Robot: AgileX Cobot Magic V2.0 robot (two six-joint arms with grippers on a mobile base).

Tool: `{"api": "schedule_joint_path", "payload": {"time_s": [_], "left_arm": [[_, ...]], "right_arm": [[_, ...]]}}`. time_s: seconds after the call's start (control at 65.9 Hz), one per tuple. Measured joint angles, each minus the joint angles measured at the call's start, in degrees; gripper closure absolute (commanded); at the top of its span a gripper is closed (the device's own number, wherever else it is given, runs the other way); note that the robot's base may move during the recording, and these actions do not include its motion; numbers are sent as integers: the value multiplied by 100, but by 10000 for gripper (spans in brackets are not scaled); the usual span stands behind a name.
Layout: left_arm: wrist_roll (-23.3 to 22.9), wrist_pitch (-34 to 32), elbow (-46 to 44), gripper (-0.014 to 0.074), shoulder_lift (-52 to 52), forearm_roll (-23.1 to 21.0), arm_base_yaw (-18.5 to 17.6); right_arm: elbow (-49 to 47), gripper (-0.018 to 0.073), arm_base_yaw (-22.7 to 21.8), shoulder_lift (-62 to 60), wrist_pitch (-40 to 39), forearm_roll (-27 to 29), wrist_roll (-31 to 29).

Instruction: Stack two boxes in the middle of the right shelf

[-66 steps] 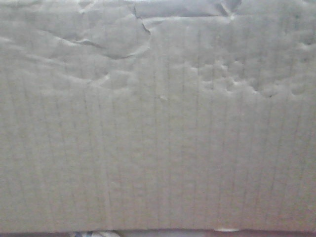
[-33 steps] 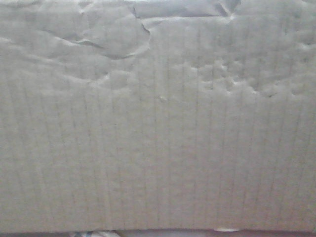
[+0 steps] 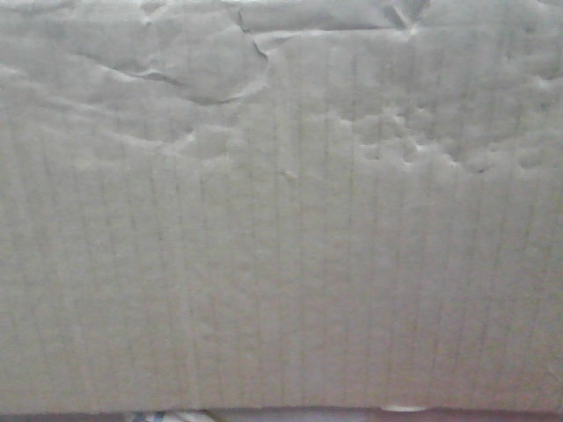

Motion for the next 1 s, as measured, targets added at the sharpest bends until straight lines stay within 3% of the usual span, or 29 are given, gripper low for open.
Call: {"api": "schedule_joint_path", "payload": {"time_s": [0.243, 0.455, 1.001], "left_arm": [[-639, 0, 1218, 707, 21, 27, -213], [-810, -65, 1908, 707, 107, -373, -223], [-912, -323, 2060, 707, 847, -921, -226]], "right_arm": [[0, 722, 0, 0, 0, 0, 0], [0, 722, 0, 0, 0, 0, 0], [0, 722, 0, 0, 0, 0, 0]]}}
